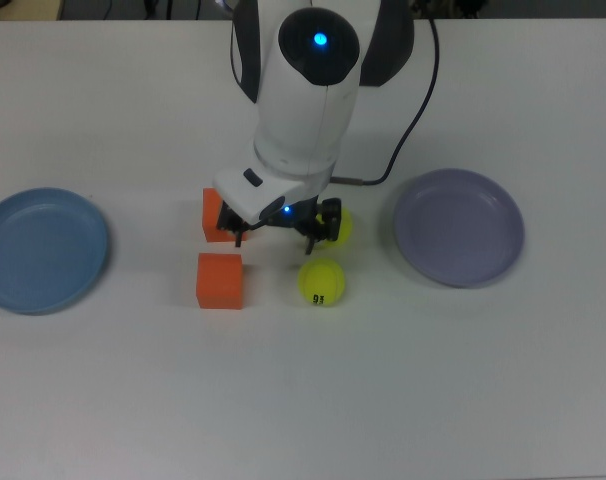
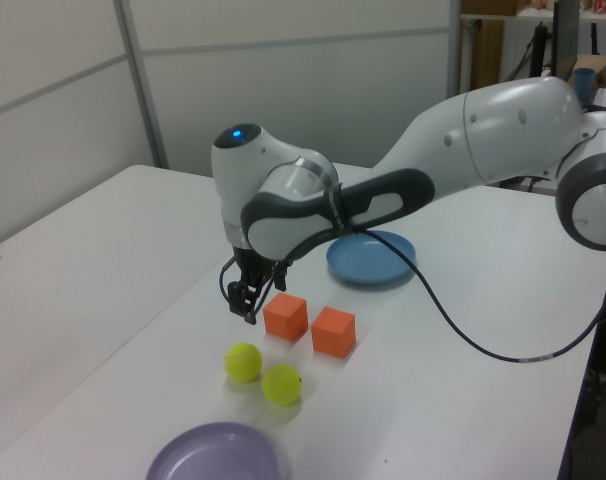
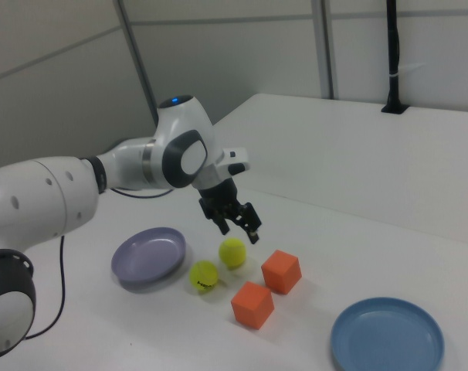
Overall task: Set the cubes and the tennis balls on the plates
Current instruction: 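Lower the gripper and grasp the first orange cube, then carry the orange cube to the light blue plate and release it, then move the gripper to the second orange cube and grasp it, then carry the second cube onto the light blue plate beside the first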
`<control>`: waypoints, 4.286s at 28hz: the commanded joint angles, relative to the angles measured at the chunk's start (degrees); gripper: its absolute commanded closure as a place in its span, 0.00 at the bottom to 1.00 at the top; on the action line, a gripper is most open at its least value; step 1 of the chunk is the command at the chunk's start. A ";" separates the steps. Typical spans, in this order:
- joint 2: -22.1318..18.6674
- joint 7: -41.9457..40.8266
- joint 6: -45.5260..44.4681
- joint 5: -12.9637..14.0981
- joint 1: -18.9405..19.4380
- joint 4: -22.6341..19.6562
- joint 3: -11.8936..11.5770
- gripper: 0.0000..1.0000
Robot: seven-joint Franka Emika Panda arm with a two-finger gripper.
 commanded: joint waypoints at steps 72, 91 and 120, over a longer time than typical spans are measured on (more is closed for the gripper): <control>-6.02 -1.46 -22.68 -5.62 -10.65 -2.46 -0.12 0.00; 0.74 2.06 -22.80 -8.16 -7.04 -2.99 7.44 0.00; 1.19 0.23 -17.34 -12.56 -15.65 1.76 3.50 1.00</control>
